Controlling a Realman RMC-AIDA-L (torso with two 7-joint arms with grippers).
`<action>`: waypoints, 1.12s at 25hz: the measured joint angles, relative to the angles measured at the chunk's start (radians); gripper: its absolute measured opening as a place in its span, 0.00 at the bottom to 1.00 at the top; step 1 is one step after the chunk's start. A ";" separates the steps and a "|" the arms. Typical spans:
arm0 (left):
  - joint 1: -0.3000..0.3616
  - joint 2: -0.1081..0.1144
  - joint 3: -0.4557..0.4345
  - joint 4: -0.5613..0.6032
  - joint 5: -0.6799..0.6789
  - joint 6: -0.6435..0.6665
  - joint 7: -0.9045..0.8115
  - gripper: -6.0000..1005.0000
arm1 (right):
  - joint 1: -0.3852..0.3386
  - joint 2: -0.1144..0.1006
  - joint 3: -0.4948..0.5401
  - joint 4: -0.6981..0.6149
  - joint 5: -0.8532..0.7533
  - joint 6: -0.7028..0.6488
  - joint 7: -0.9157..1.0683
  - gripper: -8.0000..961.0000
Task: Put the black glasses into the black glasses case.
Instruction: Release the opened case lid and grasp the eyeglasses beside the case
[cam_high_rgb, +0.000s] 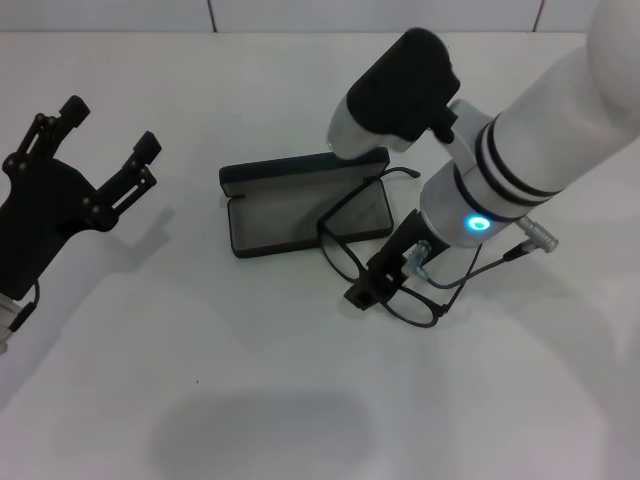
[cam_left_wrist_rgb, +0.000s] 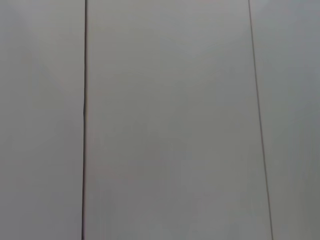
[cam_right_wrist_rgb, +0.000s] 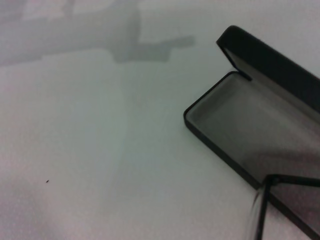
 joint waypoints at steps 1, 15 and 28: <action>0.000 0.000 0.000 0.001 0.001 0.000 0.000 0.88 | 0.004 0.000 -0.009 0.004 0.005 0.005 -0.001 0.53; -0.005 0.001 0.000 0.008 0.005 -0.002 0.004 0.88 | 0.004 0.000 -0.044 0.024 0.005 0.060 -0.046 0.30; -0.012 0.001 0.000 0.008 0.005 -0.001 0.003 0.88 | -0.005 0.000 -0.085 0.048 0.015 0.127 -0.070 0.24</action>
